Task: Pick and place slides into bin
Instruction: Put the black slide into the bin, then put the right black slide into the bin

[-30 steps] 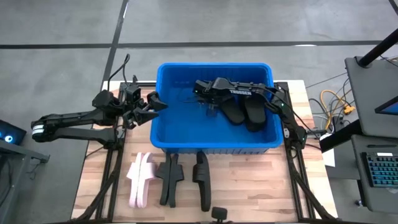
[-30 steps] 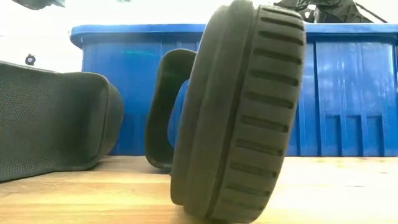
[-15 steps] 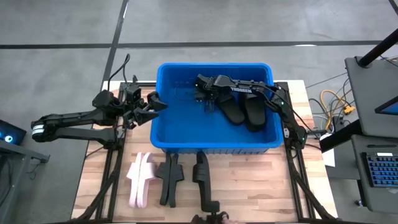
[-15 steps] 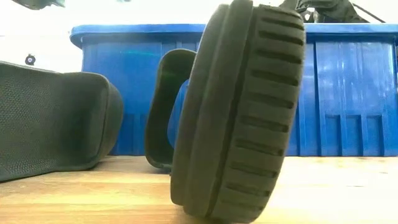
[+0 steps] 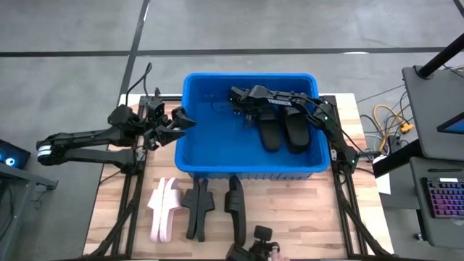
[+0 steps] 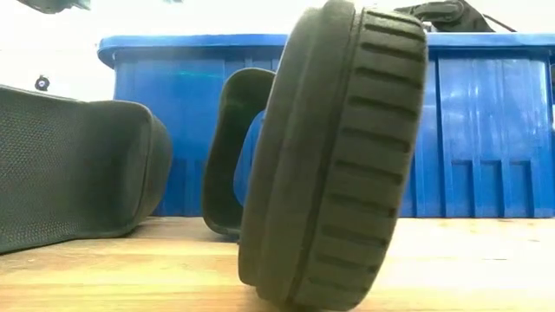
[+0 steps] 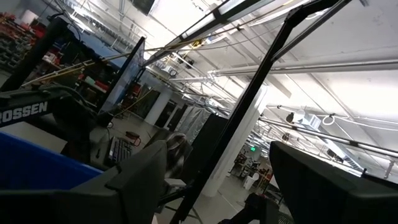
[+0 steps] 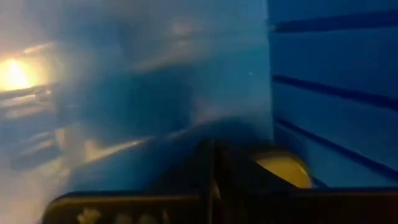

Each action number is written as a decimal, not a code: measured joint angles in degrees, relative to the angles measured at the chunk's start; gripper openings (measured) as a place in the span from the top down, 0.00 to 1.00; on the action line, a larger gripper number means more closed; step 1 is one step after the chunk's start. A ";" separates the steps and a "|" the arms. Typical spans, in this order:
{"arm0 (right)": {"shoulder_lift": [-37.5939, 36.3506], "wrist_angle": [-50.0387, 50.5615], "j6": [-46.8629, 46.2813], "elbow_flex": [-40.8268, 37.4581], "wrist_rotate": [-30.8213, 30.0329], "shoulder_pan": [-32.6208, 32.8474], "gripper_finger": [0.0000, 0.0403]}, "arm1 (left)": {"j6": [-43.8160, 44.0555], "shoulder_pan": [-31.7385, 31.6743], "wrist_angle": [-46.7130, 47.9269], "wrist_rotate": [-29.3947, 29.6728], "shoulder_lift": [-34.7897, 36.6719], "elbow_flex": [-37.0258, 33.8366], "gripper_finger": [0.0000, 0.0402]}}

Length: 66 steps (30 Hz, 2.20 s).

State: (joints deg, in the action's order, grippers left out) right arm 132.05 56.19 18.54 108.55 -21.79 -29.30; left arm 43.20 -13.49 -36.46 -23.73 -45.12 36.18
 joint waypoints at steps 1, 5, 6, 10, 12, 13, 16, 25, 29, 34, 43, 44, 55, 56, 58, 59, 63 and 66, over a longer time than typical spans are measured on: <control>0.01 0.67 -0.86 0.40 -0.03 0.00 0.98 | 0.00 0.00 -0.01 0.03 -0.07 0.00 0.33; 0.11 2.07 -1.34 0.52 -0.72 0.00 0.98 | 0.03 0.01 0.09 0.03 -0.27 0.00 0.33; 0.11 2.04 -1.18 0.48 -0.89 0.00 0.98 | 0.03 0.01 0.08 0.03 -0.27 0.00 0.33; 0.09 1.19 -1.17 0.40 -0.93 -0.01 0.98 | 0.03 0.01 0.06 0.04 -0.27 0.00 0.33; -0.01 1.04 -1.11 0.42 -0.86 0.04 0.98 | 0.03 0.00 0.08 0.05 -0.25 0.00 0.33; -0.02 1.10 -1.09 0.59 -0.77 0.03 0.98 | 0.03 0.01 0.06 0.05 -0.23 0.02 0.33; -0.02 1.29 -1.25 1.15 -0.46 0.02 0.98 | 0.05 0.01 0.07 0.05 -0.22 0.00 0.33; -2.15 1.19 -0.60 4.57 7.00 0.39 0.98 | 0.05 0.00 0.06 0.05 -0.28 0.00 0.33; -3.63 6.51 -0.31 7.12 6.77 1.79 0.98 | -0.02 -0.01 0.06 0.02 -0.29 0.00 0.33; -7.74 8.49 -1.06 8.53 10.80 5.47 0.98 | -0.04 0.01 0.10 -0.01 -0.29 0.00 0.33; -23.84 4.56 -7.25 7.76 11.03 15.07 0.98 | -0.08 -0.01 0.08 -0.04 0.28 0.00 0.33; -25.84 3.53 -8.08 7.47 11.09 16.33 0.98 | -0.10 0.00 0.10 -0.04 0.19 0.00 0.33; -46.69 -7.04 -20.22 -1.45 -6.64 35.55 0.98 | -0.13 0.01 0.00 0.07 -3.20 0.00 0.33; -48.05 -7.28 -21.30 -2.60 -8.79 37.62 0.98 | -0.13 0.01 -0.08 0.10 -3.63 0.00 0.33; -50.37 -7.66 -23.97 -4.93 -10.63 41.26 0.98 | -0.10 0.00 -0.10 0.14 -4.64 0.00 0.33; -51.23 -8.46 -25.53 -5.96 -10.85 42.96 0.98 | -0.06 -0.01 -0.20 0.15 -5.06 0.00 0.33; -52.93 -12.48 -32.37 -9.97 -10.81 49.18 0.98 | -0.02 -0.01 -1.77 0.11 -6.70 -0.04 0.33; -53.05 -19.88 -34.14 -12.19 -9.36 52.65 0.98 | -0.06 0.01 -2.73 0.00 -7.33 0.08 0.33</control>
State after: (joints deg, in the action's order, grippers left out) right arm 79.00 36.30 -15.60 96.36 -31.15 23.35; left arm 43.13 -13.47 -39.19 -23.73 -52.45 36.27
